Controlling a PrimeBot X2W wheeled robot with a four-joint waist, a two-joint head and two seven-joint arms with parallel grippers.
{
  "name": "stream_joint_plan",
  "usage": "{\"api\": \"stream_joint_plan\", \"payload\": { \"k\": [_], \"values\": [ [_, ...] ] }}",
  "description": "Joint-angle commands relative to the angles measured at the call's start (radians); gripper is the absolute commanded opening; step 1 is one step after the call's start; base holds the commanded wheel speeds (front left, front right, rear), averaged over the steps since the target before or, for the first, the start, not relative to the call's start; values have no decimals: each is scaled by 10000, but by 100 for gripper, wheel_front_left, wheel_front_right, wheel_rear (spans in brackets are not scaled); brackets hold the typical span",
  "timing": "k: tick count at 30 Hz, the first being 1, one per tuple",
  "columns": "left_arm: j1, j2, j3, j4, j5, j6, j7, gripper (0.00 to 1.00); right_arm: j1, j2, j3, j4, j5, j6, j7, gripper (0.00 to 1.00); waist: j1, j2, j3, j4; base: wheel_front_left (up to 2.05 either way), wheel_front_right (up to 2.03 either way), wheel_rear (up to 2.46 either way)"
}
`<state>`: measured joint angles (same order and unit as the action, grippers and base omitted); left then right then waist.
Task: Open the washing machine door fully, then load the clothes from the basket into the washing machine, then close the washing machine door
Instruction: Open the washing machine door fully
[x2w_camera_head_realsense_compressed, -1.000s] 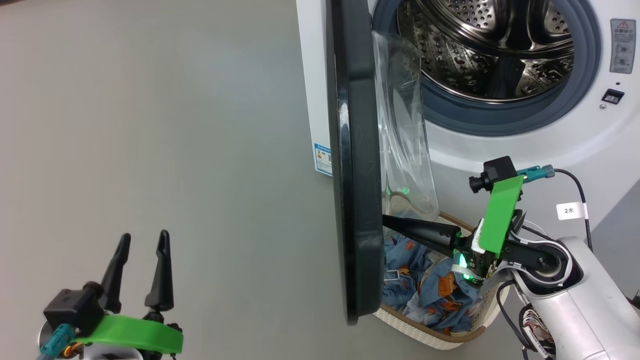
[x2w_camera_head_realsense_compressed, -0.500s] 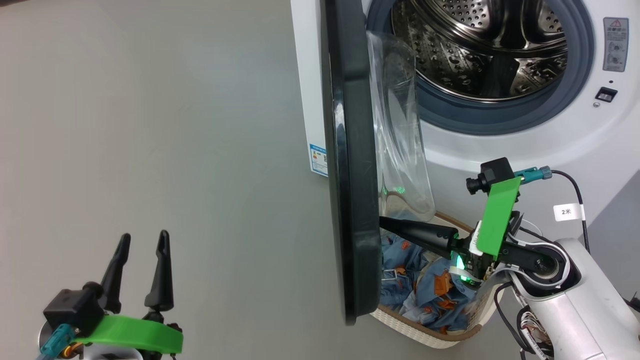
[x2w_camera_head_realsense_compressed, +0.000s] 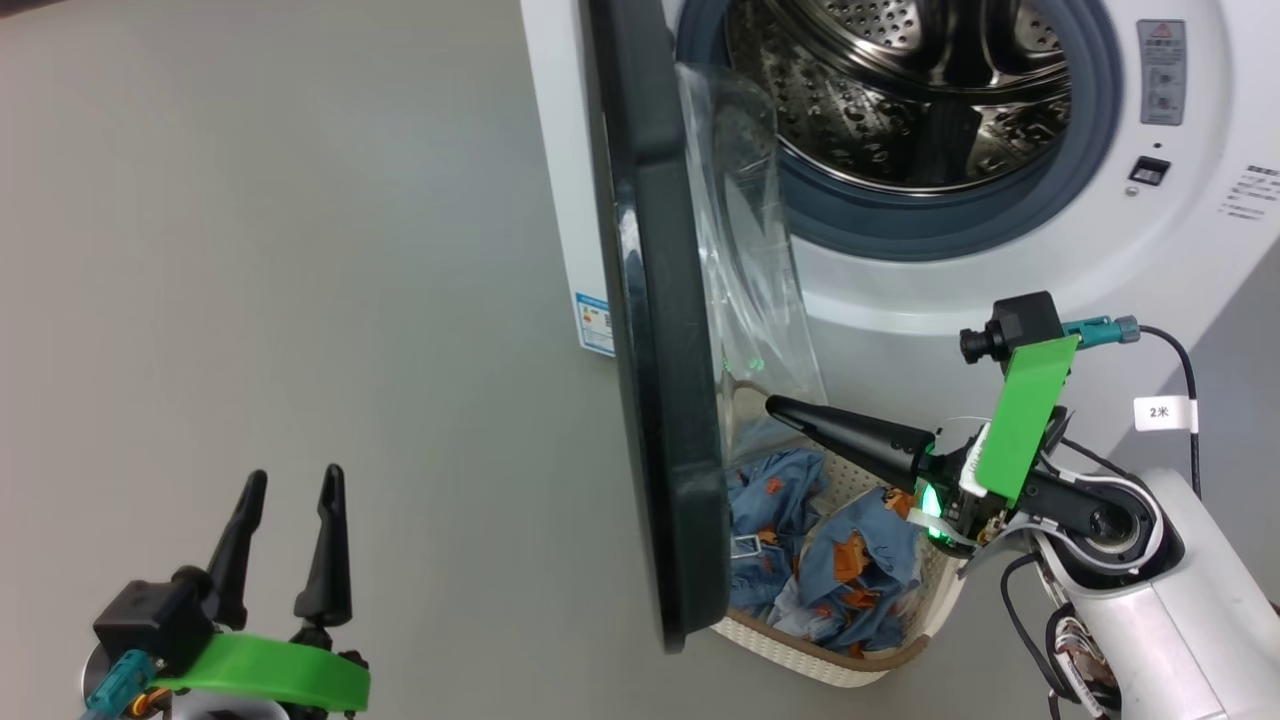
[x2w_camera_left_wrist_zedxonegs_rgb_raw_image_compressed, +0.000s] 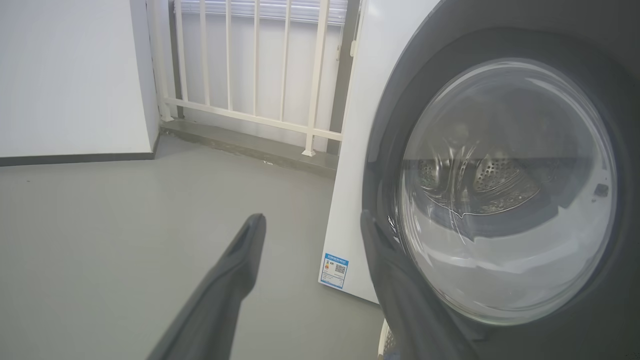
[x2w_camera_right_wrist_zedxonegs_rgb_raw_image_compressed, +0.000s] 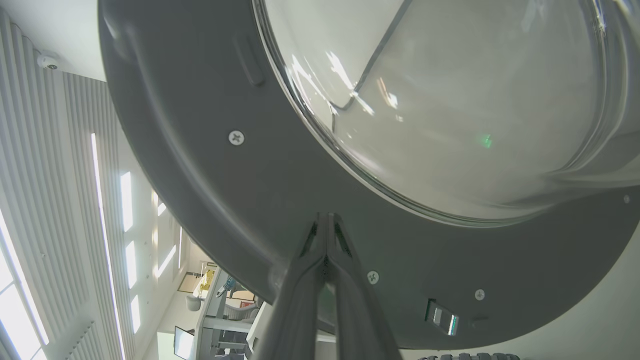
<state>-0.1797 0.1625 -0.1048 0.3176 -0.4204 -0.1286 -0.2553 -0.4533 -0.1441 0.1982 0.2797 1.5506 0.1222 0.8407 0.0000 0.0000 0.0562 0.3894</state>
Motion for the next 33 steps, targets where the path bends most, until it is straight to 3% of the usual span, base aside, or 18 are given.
{"api": "stream_joint_plan", "payload": {
  "k": [1,2,3,10,20,33],
  "values": [
    [-120,278,265,-202,40,-21,-65,100,123,8,39,-455,-55,85,-118,75,0,0,-73,-219,0,0,0],
    [-103,282,250,-217,34,-21,-65,100,178,9,28,-579,-83,85,-167,91,0,0,-93,-297,0,0,0],
    [-82,281,243,-231,27,-21,-65,100,237,15,7,-712,-112,85,-236,100,0,0,-111,-380,0,0,0],
    [37,245,190,-256,50,-21,-65,100,715,29,-210,-1410,-540,85,-987,100,0,0,-316,-1031,0,0,0],
    [211,267,172,-494,279,-21,-65,100,1090,105,-702,-2731,-1765,85,-3587,100,0,0,-584,-2054,0,0,0],
    [382,163,431,-642,415,-21,-65,100,1641,-1508,867,-2741,-5691,85,-7504,100,0,0,-623,-3101,0,0,0]
  ]
}}
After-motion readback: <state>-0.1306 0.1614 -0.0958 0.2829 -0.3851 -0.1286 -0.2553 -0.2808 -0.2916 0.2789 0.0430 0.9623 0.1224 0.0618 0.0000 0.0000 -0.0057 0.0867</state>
